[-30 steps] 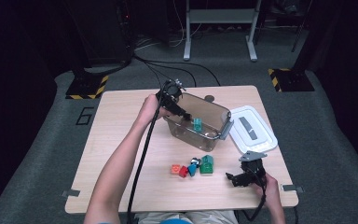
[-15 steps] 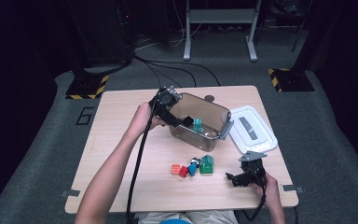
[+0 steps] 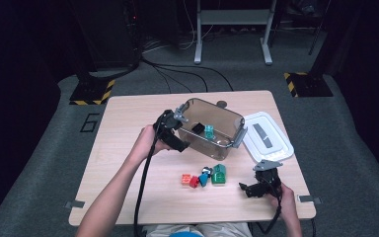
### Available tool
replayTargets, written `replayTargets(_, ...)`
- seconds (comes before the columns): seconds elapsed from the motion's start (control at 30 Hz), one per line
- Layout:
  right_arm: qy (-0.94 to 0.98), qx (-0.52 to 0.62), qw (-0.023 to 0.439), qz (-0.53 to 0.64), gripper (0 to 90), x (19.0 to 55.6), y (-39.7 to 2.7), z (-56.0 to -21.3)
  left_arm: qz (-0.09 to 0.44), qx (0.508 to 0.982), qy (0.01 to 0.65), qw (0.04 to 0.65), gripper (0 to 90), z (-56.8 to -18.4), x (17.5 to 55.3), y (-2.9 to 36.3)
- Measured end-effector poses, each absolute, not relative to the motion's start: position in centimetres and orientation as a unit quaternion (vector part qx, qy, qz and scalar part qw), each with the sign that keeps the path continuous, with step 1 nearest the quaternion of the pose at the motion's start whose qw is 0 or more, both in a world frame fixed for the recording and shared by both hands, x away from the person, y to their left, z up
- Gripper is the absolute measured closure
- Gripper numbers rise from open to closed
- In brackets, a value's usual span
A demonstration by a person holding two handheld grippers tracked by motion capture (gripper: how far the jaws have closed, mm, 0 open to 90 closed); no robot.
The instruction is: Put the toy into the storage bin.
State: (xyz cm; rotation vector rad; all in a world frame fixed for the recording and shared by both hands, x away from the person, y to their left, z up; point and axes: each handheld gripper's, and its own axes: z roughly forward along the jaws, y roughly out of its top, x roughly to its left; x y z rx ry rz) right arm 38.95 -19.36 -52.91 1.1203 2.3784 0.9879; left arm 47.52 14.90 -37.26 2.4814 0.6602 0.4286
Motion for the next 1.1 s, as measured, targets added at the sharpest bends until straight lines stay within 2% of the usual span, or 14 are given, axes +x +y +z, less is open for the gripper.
replayTargets(0.73,0.835,0.393,0.166,0.347,0.0,38.9,-19.4,-52.9,0.087,0.926,0.265,0.254,9.7,-45.8,45.7,14.4)
replayTargets(1.1,0.835,0.393,0.166,0.347,0.0,38.9,-19.4,-52.9,0.077,0.927,0.273,0.244,9.9,-47.8,44.8,14.5)
